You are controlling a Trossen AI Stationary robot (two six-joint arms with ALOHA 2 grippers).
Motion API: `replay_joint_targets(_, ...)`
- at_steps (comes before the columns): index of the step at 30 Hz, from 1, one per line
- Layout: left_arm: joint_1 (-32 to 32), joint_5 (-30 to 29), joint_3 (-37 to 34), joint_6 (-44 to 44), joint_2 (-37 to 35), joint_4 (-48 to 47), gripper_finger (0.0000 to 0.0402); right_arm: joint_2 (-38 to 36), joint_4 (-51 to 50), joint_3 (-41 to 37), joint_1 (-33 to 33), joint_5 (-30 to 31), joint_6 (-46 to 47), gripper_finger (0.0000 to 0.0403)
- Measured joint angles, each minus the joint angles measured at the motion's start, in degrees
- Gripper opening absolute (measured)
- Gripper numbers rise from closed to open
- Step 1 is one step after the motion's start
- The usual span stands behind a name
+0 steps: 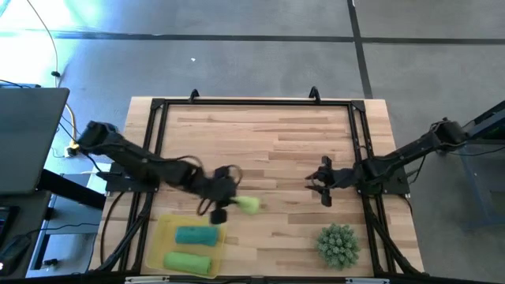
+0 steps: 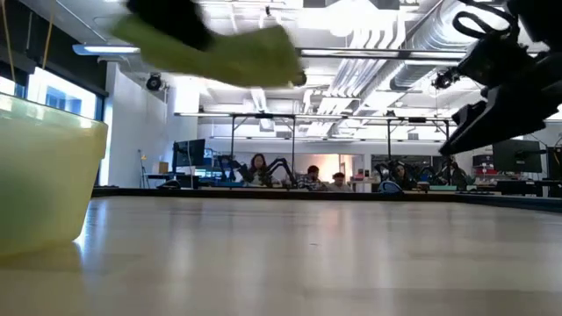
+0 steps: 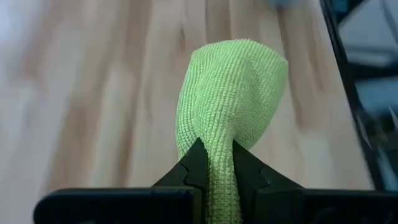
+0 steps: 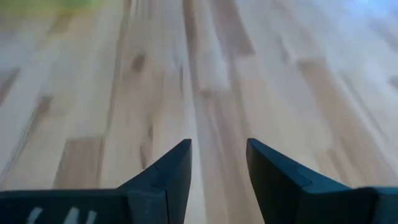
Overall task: Roll microfiber towels into tight, uniform cylinder then place into a basket
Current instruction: Put the light green microfiber towel into the yellow bin
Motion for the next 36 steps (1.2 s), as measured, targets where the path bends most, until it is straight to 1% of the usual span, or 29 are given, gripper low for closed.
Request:
replay_joint_targets(1, -1.65, -0.01, -0.24, -2.54, -1.56, -3.44, 0.0020, -0.52, 3.48, -1.23, -0.05, 1.07, -0.31, 0.0145)
replay_joint_targets(4, -7.48, -0.01, 0.09, -9.51, -4.25, -7.73, 0.0019, -2.51, 8.19, -5.09, -0.04, 3.46, -2.38, 0.0145)
replay_joint_targets(5, -9.57, 0.03, -0.06, -11.70, -5.19, -10.22, 0.0019, -2.68, 11.26, -5.81, -0.06, 4.26, -3.14, 0.0145)
replay_joint_targets(6, -11.88, -0.01, -0.32, -14.39, -5.89, -12.73, 0.0020, -3.72, 12.10, -6.78, -0.02, 4.63, -3.60, 0.0145)
replay_joint_targets(8, -15.54, -0.05, 0.03, -20.05, -5.60, -11.74, 0.0023, -4.18, 14.18, -7.80, -0.05, 5.67, -4.23, 0.0145)
replay_joint_targets(9, -17.57, -0.20, -0.12, -23.06, -5.72, -13.81, 0.0024, -4.21, 15.08, -7.82, -0.07, 6.08, -4.51, 0.0145)
replay_joint_targets(10, -19.42, -0.65, -0.43, -26.36, -6.00, -16.10, 0.0024, -5.03, 14.94, -8.14, -0.02, 6.42, -4.71, 0.0145)
replay_joint_targets(12, -22.56, -1.74, -0.03, -32.38, -5.42, -16.05, 0.0023, -5.72, 15.15, -8.32, -0.04, 6.45, -4.89, 0.0145)
replay_joint_targets(14, -25.60, -2.81, -0.26, -38.31, -5.38, -20.68, 0.0020, -6.23, 14.74, -8.31, -0.09, 6.55, -5.92, 0.0145)
replay_joint_targets(18, -31.00, -5.77, -0.25, -46.32, -4.35, -23.57, 0.0020, -6.87, 15.14, -8.28, -0.02, 6.46, -8.73, 0.0145)
replay_joint_targets(25, -37.49, -12.34, -0.10, -55.60, -0.55, -23.01, 0.0020, -7.50, 14.96, -8.28, -0.02, 6.37, -9.05, 0.0145)
replay_joint_targets(30, -39.22, -12.79, -0.21, -57.63, 4.15, -22.48, 0.0020, -7.58, 14.49, -8.28, -0.02, 6.05, -8.71, 0.0145)
replay_joint_targets(36, -39.79, -12.40, -0.21, -57.57, 8.41, -17.94, 0.0020, -7.61, 14.39, -8.28, -0.02, 2.90, -8.69, 0.0145)
